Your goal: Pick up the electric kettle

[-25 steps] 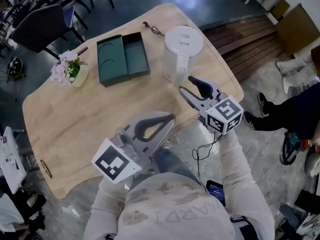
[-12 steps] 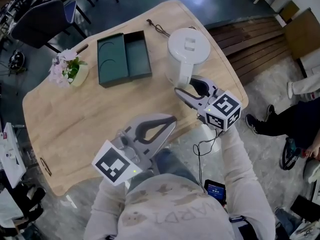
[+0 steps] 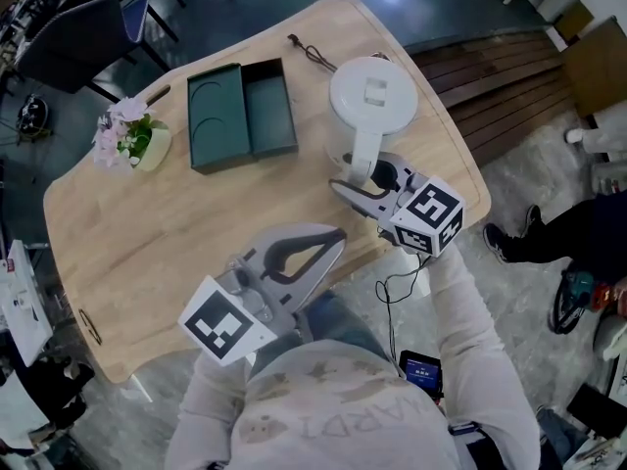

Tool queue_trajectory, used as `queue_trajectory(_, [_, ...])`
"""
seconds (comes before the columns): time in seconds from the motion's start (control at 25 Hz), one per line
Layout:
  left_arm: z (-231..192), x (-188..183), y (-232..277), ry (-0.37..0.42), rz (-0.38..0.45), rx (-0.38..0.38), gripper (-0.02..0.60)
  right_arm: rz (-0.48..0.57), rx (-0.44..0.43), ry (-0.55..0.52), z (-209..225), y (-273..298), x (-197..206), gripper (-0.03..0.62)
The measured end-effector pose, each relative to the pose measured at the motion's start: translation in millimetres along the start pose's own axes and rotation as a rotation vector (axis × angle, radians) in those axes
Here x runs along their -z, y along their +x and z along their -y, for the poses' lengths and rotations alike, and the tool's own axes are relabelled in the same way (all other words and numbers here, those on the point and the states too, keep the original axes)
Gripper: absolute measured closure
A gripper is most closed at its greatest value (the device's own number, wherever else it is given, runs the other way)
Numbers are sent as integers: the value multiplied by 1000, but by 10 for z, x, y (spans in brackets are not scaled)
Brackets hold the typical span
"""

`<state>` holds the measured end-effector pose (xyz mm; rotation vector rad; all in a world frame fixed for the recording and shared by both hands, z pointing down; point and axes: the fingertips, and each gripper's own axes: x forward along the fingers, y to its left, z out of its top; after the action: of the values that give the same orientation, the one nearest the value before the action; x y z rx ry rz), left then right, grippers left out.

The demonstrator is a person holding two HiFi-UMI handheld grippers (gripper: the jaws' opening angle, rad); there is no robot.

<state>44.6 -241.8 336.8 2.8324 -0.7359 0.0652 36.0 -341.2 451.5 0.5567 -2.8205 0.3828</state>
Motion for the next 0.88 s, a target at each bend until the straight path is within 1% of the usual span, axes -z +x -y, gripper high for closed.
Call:
queue_trajectory(0.2, [-9,-17,-35,-7,2,-2,569,-18,-23,-12,-82,87,6,421])
queue_trajectory(0.68, [-106,58,1,-13,-3,-21,569,-56,-57,-51,-35,218,112,422])
queue_trajectory(0.88, [-116,49,-18,-13,-2,-30,569,-45,-26,-63,16,247,105,476])
